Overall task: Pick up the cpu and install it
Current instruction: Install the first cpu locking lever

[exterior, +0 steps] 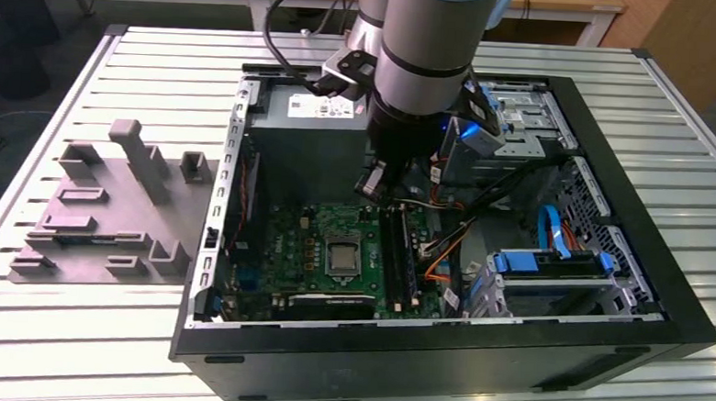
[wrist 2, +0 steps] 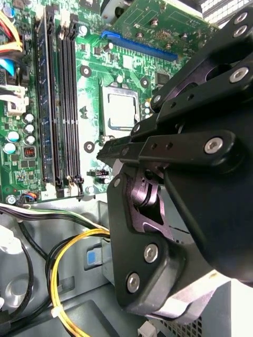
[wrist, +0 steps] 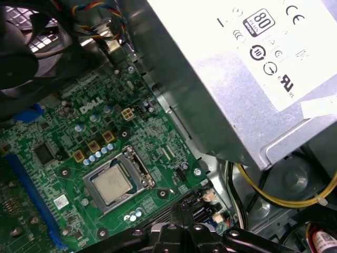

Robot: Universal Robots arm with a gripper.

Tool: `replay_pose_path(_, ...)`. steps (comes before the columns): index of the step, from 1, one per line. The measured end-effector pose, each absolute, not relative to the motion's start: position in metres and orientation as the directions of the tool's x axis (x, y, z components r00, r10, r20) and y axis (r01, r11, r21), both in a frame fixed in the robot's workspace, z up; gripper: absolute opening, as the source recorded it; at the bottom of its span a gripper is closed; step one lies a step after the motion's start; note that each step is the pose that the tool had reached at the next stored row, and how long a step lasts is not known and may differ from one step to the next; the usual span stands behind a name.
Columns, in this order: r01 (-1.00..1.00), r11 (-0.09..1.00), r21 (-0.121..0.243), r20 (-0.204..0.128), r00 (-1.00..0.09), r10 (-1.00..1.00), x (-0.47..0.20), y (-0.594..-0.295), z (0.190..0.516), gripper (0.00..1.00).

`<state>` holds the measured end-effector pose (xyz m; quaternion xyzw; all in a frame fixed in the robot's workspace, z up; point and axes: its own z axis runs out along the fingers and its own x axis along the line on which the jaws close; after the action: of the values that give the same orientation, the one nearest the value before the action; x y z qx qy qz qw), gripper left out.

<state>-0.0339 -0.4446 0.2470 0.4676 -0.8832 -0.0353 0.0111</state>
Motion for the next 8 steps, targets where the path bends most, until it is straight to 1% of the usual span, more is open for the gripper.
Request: replay_pose_path(8, -0.828, 0.555, 0.073, -0.014, -0.558, -0.83, -0.0365, -0.4335, 0.2386, 0.11)
